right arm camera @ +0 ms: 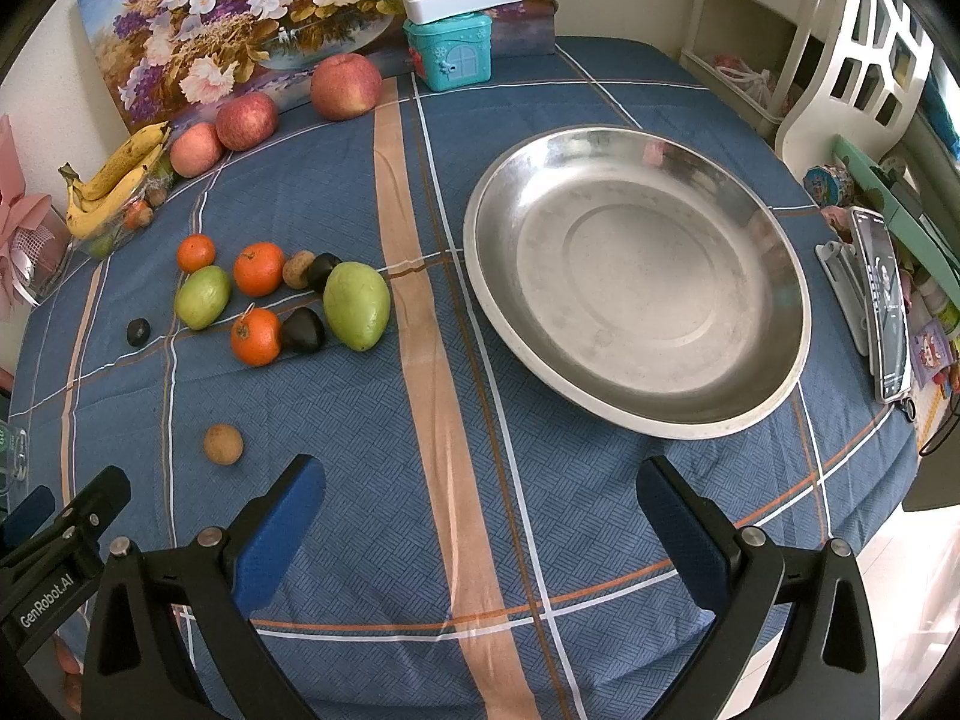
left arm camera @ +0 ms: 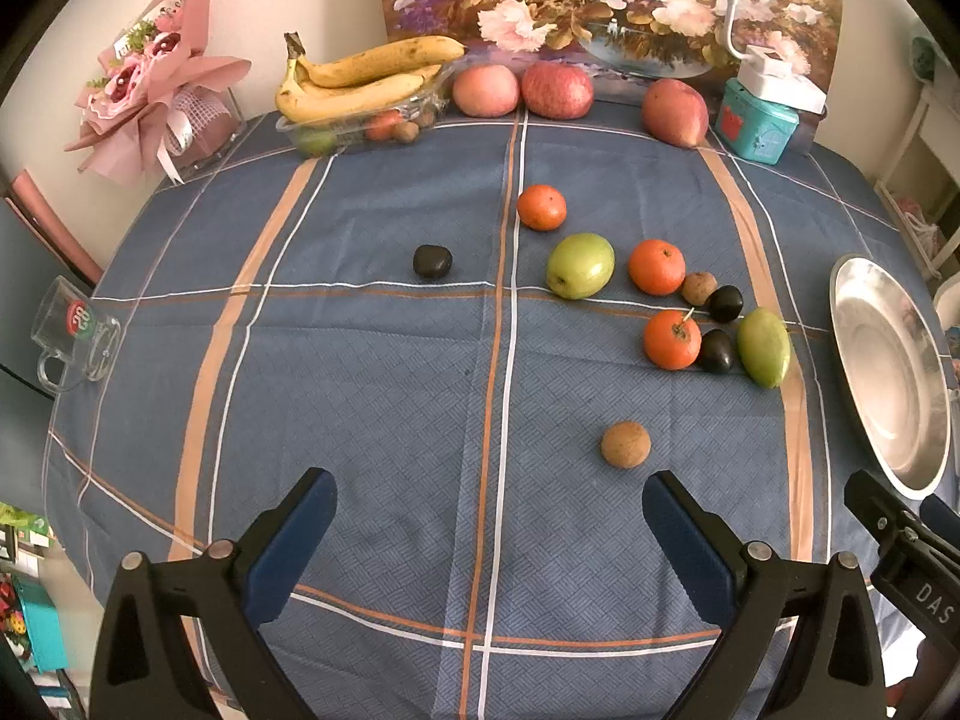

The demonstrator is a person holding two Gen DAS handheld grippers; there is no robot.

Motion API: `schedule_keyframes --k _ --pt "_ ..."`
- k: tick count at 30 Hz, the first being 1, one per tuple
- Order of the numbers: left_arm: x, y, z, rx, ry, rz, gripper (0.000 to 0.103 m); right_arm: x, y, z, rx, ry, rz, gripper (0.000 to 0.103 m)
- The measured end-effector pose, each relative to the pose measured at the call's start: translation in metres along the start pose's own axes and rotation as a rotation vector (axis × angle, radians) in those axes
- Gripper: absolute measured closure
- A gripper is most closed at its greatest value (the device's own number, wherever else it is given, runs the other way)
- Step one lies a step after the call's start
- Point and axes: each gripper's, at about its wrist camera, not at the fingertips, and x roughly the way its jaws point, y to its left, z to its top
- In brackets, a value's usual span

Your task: Organize fruits

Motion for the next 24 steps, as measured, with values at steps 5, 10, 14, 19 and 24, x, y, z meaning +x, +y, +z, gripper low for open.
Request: schedule_keyframes --k 5,10,14,19,24 --pt "0.0004 0.0001 0.0009 -0.003 0.008 -0.001 0.0 0.0001 -0.0001 0.0002 0.0 0.001 0.0 0.0" --pt "0.0002 0.0001 0.0012 -0.003 0.01 -0.002 0.0 0.0002 -0.0002 0.0003 0.0 0.001 0.0 0.0" --pt "0.0 0.0 0.0014 -0.003 0.011 -0.002 0.0 0.0006 -0.0001 0.0 0.0 0.002 0.001 0.0" --pt "-0.0001 0.0002 0.0013 -0.003 0.011 -0.002 0.0 0.001 0.0 -0.0003 0.0 0.002 0.001 0.0" --pt "-0.0002 0.0004 0.0015 -0.003 0.011 -0.003 0.0 0.0015 0.0002 -0.0004 0.001 0.003 0.001 0.0"
